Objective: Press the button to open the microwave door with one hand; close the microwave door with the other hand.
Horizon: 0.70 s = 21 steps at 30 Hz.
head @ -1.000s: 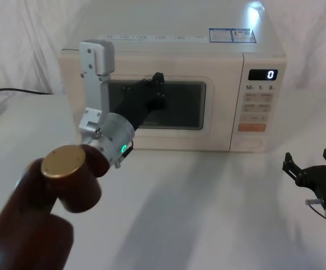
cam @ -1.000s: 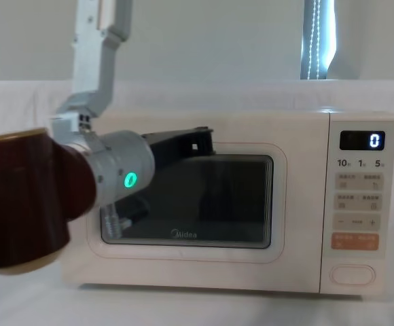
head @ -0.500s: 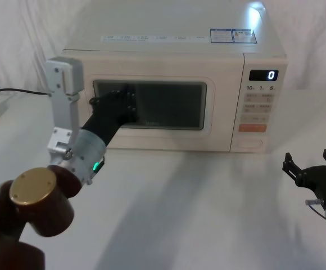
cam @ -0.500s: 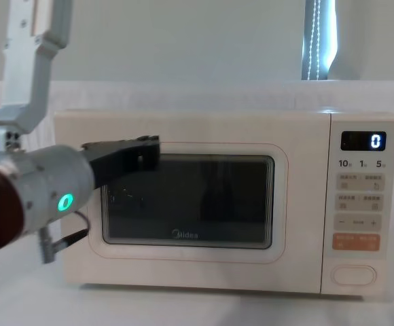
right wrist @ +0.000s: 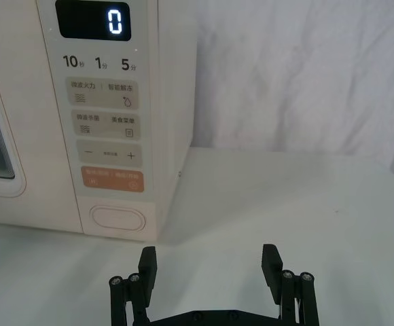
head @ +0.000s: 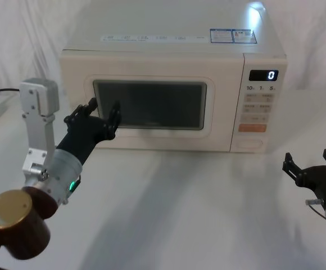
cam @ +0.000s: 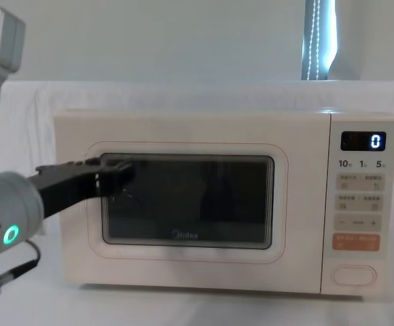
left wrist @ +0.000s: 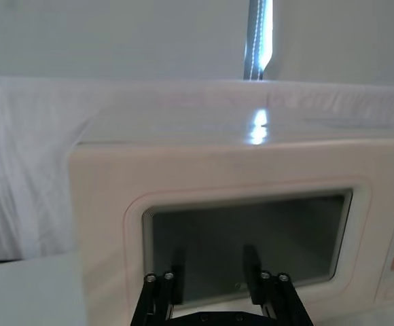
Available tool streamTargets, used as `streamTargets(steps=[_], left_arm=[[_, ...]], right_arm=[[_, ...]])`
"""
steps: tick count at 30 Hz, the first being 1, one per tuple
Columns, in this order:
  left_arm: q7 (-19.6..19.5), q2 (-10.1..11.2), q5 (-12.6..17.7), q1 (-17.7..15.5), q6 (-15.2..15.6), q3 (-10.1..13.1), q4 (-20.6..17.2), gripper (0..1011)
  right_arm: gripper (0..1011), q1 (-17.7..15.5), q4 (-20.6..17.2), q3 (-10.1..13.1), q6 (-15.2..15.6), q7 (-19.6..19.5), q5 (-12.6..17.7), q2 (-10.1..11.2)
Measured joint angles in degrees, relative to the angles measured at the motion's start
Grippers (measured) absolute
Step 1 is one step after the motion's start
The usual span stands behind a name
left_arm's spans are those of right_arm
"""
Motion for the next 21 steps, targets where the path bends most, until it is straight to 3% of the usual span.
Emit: streamTargets(steps=[12, 17, 21], left_arm=[[0.0, 1.3, 1.2, 3.9, -0.4, -1.9, -0.2, 915], [-0.2, 1.6, 1.6, 5.5, -1.1, -2.7, 0.5, 1001], [-0.3, 1.7, 1.8, 6.6, -1.7, -3.4, 1.3, 1001]], right_arm=[[1002, 0.0, 0.0, 0.0, 0.0, 0.0, 0.0, 0.0], [1002, 0.0, 0.0, 0.0, 0.0, 0.0, 0.0, 0.0], [1002, 0.0, 0.0, 0.0, 0.0, 0.0, 0.0, 0.0]])
